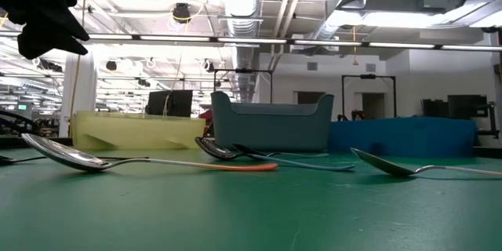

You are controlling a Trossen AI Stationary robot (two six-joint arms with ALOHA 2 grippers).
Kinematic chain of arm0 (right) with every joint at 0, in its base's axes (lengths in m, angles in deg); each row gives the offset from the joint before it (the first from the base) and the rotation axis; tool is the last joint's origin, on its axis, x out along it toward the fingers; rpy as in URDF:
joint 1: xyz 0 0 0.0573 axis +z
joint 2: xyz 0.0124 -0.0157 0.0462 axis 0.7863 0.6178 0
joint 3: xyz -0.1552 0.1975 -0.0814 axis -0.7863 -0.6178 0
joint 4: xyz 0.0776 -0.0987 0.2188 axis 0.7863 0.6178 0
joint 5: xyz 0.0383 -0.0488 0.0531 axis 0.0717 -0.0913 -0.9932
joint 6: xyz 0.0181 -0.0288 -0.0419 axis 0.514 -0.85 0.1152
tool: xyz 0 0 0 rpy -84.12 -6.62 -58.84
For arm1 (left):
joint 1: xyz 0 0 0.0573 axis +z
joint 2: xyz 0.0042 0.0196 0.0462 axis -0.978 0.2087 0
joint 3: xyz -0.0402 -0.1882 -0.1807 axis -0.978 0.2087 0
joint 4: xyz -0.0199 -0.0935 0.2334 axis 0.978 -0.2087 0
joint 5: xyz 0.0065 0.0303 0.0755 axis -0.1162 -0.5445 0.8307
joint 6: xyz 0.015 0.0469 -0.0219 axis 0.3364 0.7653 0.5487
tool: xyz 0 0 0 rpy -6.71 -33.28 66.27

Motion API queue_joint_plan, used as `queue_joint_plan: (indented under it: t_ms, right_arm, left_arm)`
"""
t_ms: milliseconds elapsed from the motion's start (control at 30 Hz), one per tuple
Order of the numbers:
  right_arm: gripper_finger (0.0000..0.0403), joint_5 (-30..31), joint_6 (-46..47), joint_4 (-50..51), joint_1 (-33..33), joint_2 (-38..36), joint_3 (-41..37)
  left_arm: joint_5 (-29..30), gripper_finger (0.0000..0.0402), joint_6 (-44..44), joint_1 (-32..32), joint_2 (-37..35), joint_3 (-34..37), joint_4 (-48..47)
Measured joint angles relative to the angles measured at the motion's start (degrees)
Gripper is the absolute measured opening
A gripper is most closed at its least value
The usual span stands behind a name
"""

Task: Sort silverware by color (type)
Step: Put the blue spoon into the blue bin

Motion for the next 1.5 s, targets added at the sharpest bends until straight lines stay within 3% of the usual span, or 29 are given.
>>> queue_joint_plan:
  t_ms: [167,300,1000,1500]
  right_arm:
    - [0.0187,5.11,7.12,12.35,0.19,0.87,0.06]
    - [0.0187,5.63,12.48,15.98,-0.33,4.46,-0.2]
    - [0.0187,5.5,17.38,-4.7,-2.67,26.72,-0.17]
    - [0.0187,5.41,20.05,-12.36,-2.34,31.89,-0.17]
  left_arm:
    - [0.01,0.0143,0.0,0.0,0.0,0.0,0.0]
    - [0.02,0.0143,0.0,0.01,0.0,0.01,0.0]
    - [0.0,0.0143,0.0,0.01,0.0,0.0,0.0]
    - [0.0,0.0143,0.0,0.0,0.0,0.0,0.0]
